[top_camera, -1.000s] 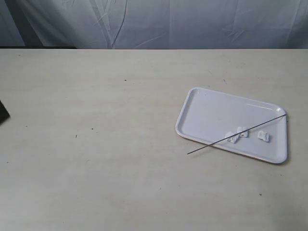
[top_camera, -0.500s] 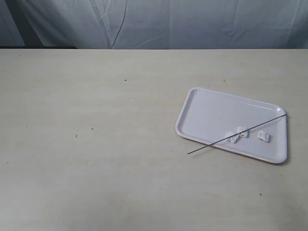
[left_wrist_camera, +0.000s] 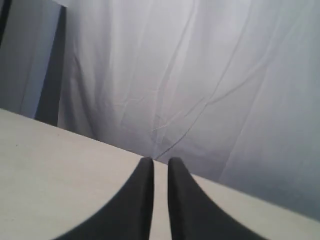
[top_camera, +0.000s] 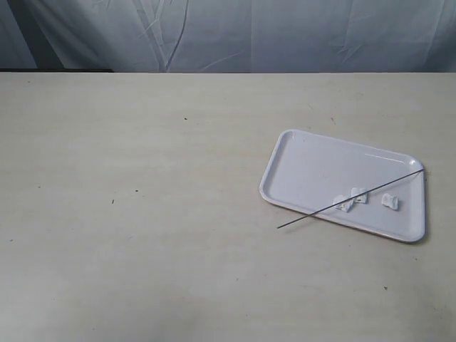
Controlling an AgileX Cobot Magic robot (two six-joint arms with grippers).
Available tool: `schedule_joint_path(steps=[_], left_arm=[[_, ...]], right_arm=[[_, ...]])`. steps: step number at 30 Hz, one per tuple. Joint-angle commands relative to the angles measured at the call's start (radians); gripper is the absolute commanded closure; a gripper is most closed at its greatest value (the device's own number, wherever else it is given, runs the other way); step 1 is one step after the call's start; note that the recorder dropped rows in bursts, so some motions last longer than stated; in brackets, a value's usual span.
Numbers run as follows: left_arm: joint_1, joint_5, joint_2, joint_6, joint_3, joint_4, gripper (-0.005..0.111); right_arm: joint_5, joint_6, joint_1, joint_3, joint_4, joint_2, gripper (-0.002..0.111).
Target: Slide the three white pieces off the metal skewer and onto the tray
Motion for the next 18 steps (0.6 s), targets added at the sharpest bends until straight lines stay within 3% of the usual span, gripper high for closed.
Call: schedule_joint_path(steps=[1,3,4,6,14,18], left_arm=[[-0.005,0.167,-0.004,0.624,0.005,-0.691,0.095],[-0.005,0.252,-0.004,1.038,0.005,-1.001,0.095],[-0.005,0.287,-0.004,1.164,0.005,-1.11,0.095],[-0.005,0.305,-0.004,1.358,0.005,-1.144,0.095],[-0.002,0.303,-0.004,1.484,0.005,-1.165,0.095],[0.015,0.303,-0.004,1.706,0.005,-1.316,0.095]], right_arm=[[0.0,-0.003,-0.005,0.005,-0.006,-0.005,0.109],[0.0,-0.003,-0.005,0.005,-0.006,-0.005,0.109],[0.0,-0.003,-0.005,0.005,-0.006,-0.005,0.109],[0.0,0.003,-0.006,0.005,-0.006,-0.005,0.109],[0.0,0.03,-0.006,0.005,0.009,-0.005,0.109],[0.0,0.03,-0.006,0.005,0.011,-0.005,0.109]])
